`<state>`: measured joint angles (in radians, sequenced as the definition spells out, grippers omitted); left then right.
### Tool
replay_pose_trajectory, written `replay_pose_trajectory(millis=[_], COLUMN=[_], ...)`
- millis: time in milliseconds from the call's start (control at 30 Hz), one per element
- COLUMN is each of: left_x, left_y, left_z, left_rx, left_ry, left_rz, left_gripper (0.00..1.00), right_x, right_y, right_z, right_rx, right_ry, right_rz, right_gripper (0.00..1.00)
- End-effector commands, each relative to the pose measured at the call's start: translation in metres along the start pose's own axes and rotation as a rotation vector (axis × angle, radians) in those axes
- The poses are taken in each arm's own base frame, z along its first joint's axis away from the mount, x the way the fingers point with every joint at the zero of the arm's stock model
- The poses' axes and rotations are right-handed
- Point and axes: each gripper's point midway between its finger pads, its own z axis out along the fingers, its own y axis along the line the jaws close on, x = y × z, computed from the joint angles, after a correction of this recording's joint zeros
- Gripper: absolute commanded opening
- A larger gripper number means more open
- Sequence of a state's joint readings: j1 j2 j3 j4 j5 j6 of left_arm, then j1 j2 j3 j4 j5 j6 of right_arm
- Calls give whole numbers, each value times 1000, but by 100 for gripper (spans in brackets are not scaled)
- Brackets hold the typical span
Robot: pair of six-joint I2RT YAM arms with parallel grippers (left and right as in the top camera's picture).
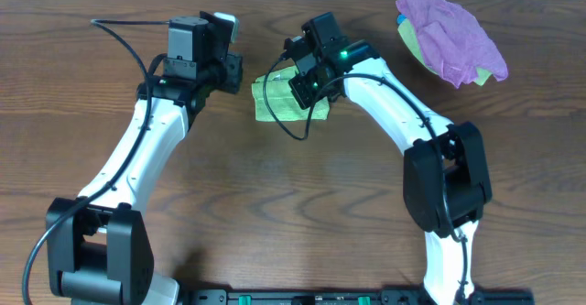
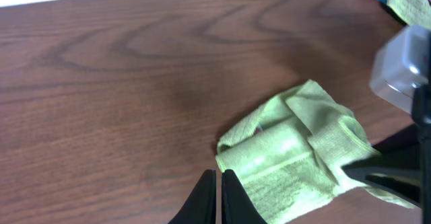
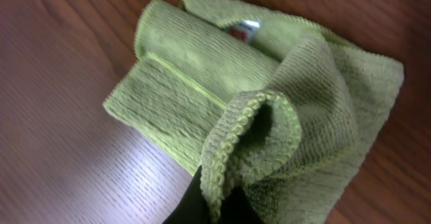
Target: Fold the cloth
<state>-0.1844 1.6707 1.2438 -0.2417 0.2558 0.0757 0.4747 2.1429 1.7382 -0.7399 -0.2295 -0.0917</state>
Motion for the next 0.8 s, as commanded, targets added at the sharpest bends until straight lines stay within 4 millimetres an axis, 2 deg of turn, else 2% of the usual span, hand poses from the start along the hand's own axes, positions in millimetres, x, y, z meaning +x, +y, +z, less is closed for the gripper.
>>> replay_pose_trajectory(millis=[0, 333, 600, 767], left_x=[-15, -41, -43, -46], left_y=[-6, -17, -18, -19], left_z=[-15, -53, -64, -69], left_rx=[17, 47, 45, 45], left_ry=[-38, -139, -145, -160], left_rz=[6, 29, 27, 31], left_gripper=[6, 6, 6, 6], right_x=[-5, -8, 0, -3], right_y=[7, 27, 40, 43], right_z=[4, 11, 32, 41], right_rx=[9, -9, -24, -27], right_ry=[-7, -13, 18, 1], right_rz=[-36, -73, -92, -104], right_gripper=[1, 1, 1, 1])
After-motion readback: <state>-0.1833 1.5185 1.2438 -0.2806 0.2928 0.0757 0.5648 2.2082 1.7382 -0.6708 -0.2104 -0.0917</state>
